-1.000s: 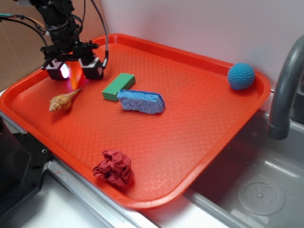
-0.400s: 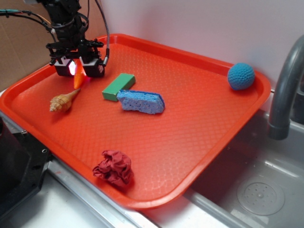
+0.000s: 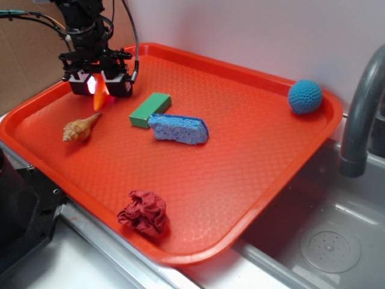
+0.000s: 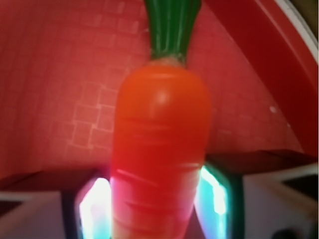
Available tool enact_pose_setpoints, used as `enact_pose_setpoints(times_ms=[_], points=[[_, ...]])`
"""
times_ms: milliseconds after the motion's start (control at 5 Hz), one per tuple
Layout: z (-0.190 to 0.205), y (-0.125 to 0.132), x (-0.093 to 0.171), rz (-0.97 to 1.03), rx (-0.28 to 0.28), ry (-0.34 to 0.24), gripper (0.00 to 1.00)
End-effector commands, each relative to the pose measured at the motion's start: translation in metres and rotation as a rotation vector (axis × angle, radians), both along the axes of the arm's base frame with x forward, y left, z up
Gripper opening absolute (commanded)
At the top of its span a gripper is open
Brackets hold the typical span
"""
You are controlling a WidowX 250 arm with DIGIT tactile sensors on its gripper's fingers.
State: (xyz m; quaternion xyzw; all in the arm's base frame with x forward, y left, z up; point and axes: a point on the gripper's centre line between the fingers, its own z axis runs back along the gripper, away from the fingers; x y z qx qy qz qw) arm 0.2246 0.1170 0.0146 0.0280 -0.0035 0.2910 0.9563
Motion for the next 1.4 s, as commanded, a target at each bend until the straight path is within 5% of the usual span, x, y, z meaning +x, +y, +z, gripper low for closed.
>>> enact_pose_setpoints(times_ms=[0,200,400,600,1000,1200], points=[[0.098,-0.059,-0.052,-0.329,0.035,-0.103,0.00],[0.147,-0.080,-0.060,-0.442,0.009,-0.159,0.00],[0.175,-0.092,-0.059,-0.476,-0.007,-0.145,0.00],[0.183,-0.091,-0.055,-0.461,-0.147,-0.126,0.00],[0.196,-0.107,-0.036,-0.498,-0.096,-0.183,0.00],[0.189,-0.104,-0.034,-0.485,-0.091,-0.168,0.00]])
